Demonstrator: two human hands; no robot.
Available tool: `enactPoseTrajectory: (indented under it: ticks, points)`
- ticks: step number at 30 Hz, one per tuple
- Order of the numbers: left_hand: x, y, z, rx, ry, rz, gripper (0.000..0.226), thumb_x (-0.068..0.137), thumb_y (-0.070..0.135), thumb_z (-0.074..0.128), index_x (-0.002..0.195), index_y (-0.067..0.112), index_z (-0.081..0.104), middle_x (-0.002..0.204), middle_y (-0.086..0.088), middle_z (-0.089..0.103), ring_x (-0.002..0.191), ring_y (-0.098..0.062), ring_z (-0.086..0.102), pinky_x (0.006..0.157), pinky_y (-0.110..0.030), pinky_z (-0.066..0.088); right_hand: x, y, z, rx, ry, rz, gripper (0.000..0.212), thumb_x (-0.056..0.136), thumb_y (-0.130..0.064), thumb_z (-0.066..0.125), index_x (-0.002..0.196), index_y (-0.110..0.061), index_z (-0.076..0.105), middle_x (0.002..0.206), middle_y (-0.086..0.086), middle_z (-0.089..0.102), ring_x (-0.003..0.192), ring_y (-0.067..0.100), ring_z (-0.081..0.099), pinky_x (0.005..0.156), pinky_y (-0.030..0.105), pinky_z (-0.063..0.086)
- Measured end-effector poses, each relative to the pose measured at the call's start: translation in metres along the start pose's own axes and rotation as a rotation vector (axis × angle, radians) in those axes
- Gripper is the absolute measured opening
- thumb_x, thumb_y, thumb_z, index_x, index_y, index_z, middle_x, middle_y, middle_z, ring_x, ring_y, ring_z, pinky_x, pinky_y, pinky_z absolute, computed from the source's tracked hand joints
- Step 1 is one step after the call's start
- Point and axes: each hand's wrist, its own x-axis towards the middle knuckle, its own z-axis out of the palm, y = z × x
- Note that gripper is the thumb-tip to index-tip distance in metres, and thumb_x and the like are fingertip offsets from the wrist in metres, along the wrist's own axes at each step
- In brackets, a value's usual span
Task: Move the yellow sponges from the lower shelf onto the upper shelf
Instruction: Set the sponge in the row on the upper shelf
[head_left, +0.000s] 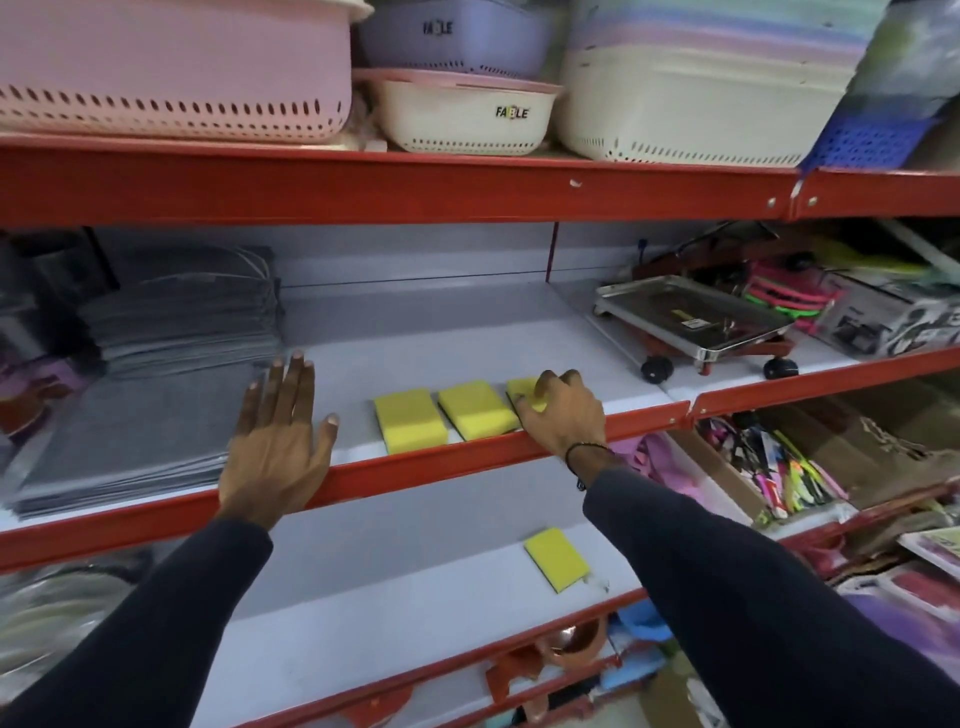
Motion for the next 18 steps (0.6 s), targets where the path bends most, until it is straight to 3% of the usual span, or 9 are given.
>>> enactPoseTrajectory:
  ticks: [6,9,11,13,15,18]
  points:
    - [0.002,-0.001,0.002,0.0,-0.007,0.006,0.076,0.101,0.048,0.014,0.163,0.005,0.005,0.174,-0.011,-0.001,0.161,-0.028,-0.001,0.13,-0.049,0.0,-0.029,0.029,-0.009,0.254,0.565,-0.046,0.023,0.075,-0.041,0.063,0.086,-0.021,0.059,0.085,-0.004,0.063,0.082,0.022,0.054,0.077,0.039,0.037]
    - [0.002,0.0,0.005,-0.019,-0.023,0.01,0.076,0.101,0.049,0.012,0.164,0.007,0.002,0.174,-0.009,-0.005,0.161,-0.026,-0.005,0.13,-0.048,-0.002,-0.058,0.065,0.02,0.359,0.58,0.063,0.021,0.077,-0.038,0.063,0.075,-0.019,0.054,0.074,-0.001,0.061,0.073,0.02,0.05,0.077,0.04,0.041]
    - [0.003,-0.001,0.006,-0.028,-0.023,0.005,0.076,0.1,0.051,0.009,0.164,0.01,-0.002,0.174,-0.005,-0.011,0.161,-0.023,-0.01,0.13,-0.047,-0.005,-0.078,0.086,0.054,0.366,0.441,0.153,0.022,0.078,-0.038,0.06,0.074,-0.017,0.055,0.073,0.003,0.063,0.07,0.024,0.055,0.075,0.043,0.049]
    - [0.002,-0.002,0.008,-0.044,-0.022,0.003,0.076,0.1,0.051,0.008,0.164,0.012,-0.005,0.173,-0.001,-0.016,0.16,-0.02,-0.015,0.13,-0.047,-0.007,-0.094,0.106,0.097,0.168,0.068,0.243,0.03,0.081,-0.045,0.058,0.095,-0.019,0.06,0.097,0.008,0.068,0.091,0.032,0.063,0.084,0.046,0.05]
    - [0.005,-0.003,0.015,-0.063,-0.031,0.007,0.075,0.101,0.052,0.01,0.164,0.014,-0.005,0.172,0.002,-0.017,0.16,-0.017,-0.015,0.13,-0.047,-0.006,-0.102,0.123,0.14,-0.065,-0.363,0.307,0.06,0.083,-0.055,0.058,0.133,-0.026,0.045,0.136,0.013,0.053,0.125,0.04,0.05,0.103,0.051,0.04]
    - [0.005,-0.009,0.017,-0.082,-0.011,0.014,0.074,0.101,0.05,0.012,0.164,0.015,-0.001,0.174,0.0,-0.01,0.161,-0.018,-0.01,0.13,-0.049,-0.002,-0.105,0.134,0.178,-0.238,-0.57,0.219,0.081,0.084,-0.055,0.058,0.151,-0.038,0.016,0.16,0.017,0.023,0.145,0.047,0.023,0.117,0.058,0.019]
